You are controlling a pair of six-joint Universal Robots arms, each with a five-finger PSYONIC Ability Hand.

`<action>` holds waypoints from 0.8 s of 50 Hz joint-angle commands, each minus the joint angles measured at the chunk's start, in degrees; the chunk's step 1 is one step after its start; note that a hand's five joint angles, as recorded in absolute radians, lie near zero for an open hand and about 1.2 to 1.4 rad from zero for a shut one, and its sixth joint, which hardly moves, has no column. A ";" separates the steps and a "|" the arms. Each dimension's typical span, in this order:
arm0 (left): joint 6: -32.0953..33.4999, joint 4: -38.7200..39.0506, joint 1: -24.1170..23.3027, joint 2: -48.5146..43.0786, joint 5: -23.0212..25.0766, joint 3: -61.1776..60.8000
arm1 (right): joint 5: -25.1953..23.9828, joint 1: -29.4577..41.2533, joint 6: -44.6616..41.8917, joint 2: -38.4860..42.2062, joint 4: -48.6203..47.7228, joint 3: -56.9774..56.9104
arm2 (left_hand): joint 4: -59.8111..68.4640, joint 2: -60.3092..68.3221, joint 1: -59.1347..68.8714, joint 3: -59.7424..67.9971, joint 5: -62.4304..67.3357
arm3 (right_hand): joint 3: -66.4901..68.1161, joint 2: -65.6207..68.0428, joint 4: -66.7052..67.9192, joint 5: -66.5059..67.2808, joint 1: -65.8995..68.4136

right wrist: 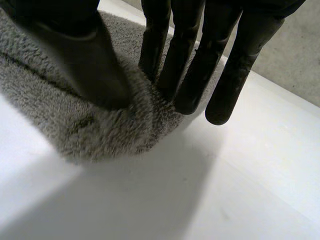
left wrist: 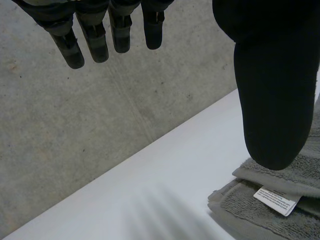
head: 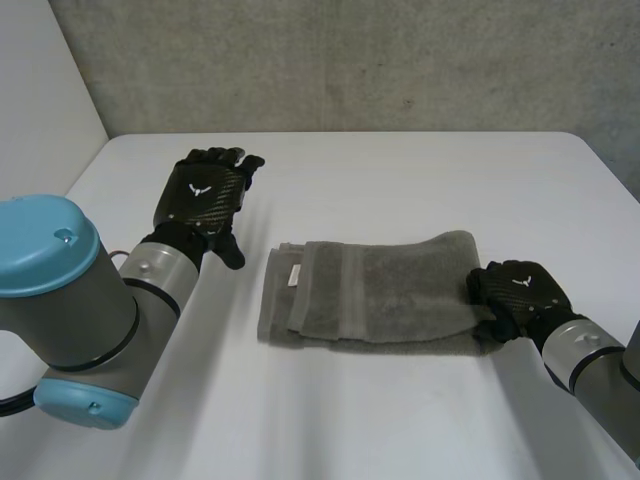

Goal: Fold the towel.

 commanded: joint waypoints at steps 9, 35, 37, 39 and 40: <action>-0.01 0.70 0.53 0.16 -0.16 -0.26 | 0.37 3.80 -0.87 -0.94 2.95 -7.91 | 0.64 0.62 0.49 0.57 -0.62 | 14.60 14.38 14.38 14.73 14.02; -5.81 1.93 5.63 3.59 -0.42 -0.44 | 3.00 40.83 -15.38 27.80 21.61 -49.42 | 0.64 0.62 0.49 0.57 -0.62 | 14.60 14.38 14.38 14.73 14.02; -5.90 1.93 5.63 3.59 -0.42 -0.44 | 4.68 40.65 -14.14 27.09 20.54 -49.07 | 0.64 0.62 0.49 0.57 -0.62 | -16.80 -17.02 -17.01 -16.66 -17.38; -5.98 1.93 5.63 3.50 -0.33 -0.52 | 8.09 40.21 -10.91 22.55 18.27 -46.54 | 0.64 0.62 0.49 0.57 -0.62 | -55.40 -55.62 -55.62 -55.27 -55.98; -5.99 1.93 5.63 3.50 -0.33 -0.53 | 8.10 40.21 -10.89 22.52 18.26 -46.52 | 0.64 0.62 0.49 0.57 -0.62 | -55.40 -55.62 -55.62 -55.27 -55.98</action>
